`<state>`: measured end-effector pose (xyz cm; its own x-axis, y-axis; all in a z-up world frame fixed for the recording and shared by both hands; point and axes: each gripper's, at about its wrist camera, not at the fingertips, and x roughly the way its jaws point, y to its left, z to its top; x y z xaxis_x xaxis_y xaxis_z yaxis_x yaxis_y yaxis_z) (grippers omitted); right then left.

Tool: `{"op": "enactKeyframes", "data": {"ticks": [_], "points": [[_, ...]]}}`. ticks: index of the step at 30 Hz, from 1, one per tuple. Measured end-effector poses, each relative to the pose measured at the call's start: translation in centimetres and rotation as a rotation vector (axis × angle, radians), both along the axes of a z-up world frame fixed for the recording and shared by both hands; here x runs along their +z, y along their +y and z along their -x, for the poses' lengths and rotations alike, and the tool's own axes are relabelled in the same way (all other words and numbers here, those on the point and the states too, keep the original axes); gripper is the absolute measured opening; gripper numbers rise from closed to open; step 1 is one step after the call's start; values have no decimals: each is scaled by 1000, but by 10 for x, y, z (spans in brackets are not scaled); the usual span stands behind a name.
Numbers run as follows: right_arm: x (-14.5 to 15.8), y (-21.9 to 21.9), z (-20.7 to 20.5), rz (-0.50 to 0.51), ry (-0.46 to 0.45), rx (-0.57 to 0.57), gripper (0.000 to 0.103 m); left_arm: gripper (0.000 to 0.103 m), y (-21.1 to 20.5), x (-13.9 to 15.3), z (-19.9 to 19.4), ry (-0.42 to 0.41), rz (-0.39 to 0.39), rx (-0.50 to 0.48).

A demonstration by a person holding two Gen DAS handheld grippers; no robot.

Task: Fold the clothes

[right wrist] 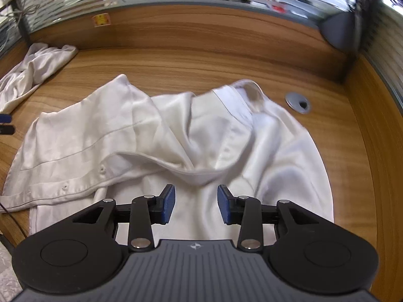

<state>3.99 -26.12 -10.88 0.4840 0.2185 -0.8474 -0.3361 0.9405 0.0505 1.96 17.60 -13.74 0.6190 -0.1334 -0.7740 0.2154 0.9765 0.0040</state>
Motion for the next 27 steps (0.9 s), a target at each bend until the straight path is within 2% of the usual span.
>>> {"op": "enactKeyframes", "data": {"ticks": [9, 11, 13, 14, 15, 21, 27], "points": [[-13, -18, 28, -8, 32, -136, 45, 52, -14, -37, -51, 40, -81, -33], [-15, -20, 31, -11, 37, -154, 45, 49, -15, -43, -56, 56, -83, -26], [-16, -20, 32, -12, 39, -157, 45, 29, -15, -46, -57, 70, -73, -27], [-17, -19, 31, -12, 40, -156, 45, 11, -15, -47, -56, 81, -76, -31], [-17, -18, 31, -13, 40, -154, 45, 5, -15, -47, -54, 90, -82, -34], [-21, -12, 24, -18, 41, -130, 45, 3, 5, -41, -15, 135, -82, 44], [-24, 3, 5, -35, 38, -63, 45, 3, 28, -26, 52, 195, -59, 158]]}}
